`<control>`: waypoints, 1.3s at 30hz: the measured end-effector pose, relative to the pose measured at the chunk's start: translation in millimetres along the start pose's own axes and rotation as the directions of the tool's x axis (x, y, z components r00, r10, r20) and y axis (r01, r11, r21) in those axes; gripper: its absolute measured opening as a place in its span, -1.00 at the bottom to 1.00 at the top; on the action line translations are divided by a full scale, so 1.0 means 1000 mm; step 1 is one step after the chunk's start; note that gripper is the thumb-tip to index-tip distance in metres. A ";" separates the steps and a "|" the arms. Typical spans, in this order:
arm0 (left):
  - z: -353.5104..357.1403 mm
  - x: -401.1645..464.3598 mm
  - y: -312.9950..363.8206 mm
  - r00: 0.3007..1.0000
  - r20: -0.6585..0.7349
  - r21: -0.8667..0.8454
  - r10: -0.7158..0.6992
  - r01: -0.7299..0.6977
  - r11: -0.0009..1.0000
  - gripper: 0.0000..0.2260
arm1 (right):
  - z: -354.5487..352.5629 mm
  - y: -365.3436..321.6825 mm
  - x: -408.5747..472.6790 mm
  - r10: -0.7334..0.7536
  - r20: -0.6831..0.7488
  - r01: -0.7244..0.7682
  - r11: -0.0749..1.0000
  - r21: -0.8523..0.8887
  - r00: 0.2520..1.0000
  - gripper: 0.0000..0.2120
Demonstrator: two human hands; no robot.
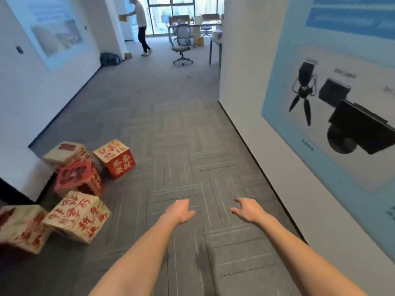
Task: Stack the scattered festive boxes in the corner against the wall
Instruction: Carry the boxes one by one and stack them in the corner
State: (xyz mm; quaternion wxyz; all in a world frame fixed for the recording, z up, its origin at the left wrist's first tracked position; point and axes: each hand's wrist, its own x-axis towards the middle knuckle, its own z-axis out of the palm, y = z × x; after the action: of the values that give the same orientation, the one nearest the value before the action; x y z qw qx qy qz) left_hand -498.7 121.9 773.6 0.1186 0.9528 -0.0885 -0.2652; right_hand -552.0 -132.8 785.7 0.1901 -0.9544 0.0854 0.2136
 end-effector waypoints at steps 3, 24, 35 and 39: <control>-0.023 0.024 -0.047 0.996 -0.004 -0.057 -0.094 0.093 0.994 -0.54 | -0.005 -0.057 0.057 -0.085 0.058 0.086 0.996 -0.025 0.995 -0.40; -0.226 0.287 -0.180 0.812 -0.040 -0.417 -0.583 0.516 0.748 -0.50 | -0.141 -0.283 0.484 -0.443 0.304 0.484 0.872 -0.072 0.844 -0.43; -0.284 0.424 -0.323 0.757 0.020 -0.526 -0.653 0.563 0.637 -0.49 | -0.113 -0.437 0.660 -0.469 0.380 0.532 0.843 -0.075 0.797 -0.44; -0.324 0.497 -0.421 0.764 0.010 -0.589 -0.645 0.526 0.613 -0.49 | -0.096 -0.527 0.746 -0.432 0.380 0.492 0.867 -0.075 0.818 -0.45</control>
State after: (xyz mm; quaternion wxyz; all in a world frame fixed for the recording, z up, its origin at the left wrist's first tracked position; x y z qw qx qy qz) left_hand 136.1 467.4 687.6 0.3068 0.8715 0.3232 -0.2045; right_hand 279.4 248.7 710.1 0.1663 -0.9054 -0.2031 0.3338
